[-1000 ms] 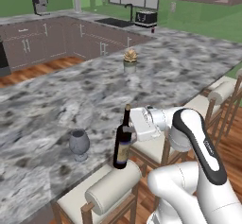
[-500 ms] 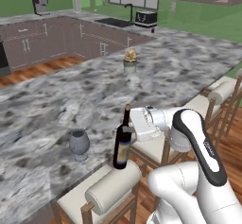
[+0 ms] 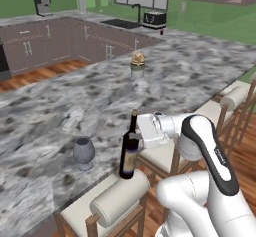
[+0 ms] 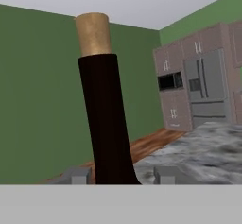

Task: There is a wine glass and glass cup on the dining counter. Place the wine bottle next to the wine glass and the juice bottle next to the glass cup.

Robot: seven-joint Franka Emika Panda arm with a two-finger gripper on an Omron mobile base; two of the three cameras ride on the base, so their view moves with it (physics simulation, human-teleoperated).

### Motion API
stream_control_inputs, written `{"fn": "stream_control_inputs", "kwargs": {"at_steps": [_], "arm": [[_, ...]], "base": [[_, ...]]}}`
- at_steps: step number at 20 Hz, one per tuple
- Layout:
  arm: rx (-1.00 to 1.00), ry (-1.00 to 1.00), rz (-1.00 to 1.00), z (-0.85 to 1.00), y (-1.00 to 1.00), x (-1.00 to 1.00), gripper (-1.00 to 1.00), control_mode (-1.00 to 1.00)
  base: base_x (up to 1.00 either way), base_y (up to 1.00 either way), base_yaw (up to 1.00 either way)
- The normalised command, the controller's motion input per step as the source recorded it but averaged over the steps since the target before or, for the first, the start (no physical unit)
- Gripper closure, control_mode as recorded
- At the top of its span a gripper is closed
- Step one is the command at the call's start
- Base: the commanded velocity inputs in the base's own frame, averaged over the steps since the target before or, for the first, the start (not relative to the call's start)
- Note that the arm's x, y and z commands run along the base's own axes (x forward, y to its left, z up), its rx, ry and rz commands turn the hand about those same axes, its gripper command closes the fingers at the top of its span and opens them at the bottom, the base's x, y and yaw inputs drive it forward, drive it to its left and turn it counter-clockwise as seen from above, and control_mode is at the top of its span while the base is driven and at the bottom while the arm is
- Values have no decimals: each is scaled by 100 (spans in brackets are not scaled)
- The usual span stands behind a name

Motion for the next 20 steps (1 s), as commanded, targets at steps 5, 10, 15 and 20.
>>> {"fn": "stream_control_inputs", "kwargs": {"at_steps": [5,10,15,20], "arm": [[0,8,0,0,-11,48,100,-100],[0,0,3,0,1,56,100,-100],[-11,-1,9,0,11,54,100,-100],[-8,0,13,0,14,48,100,-100]], "base": [[0,0,0],[0,0,0],[0,0,0],[0,0,0]]}}
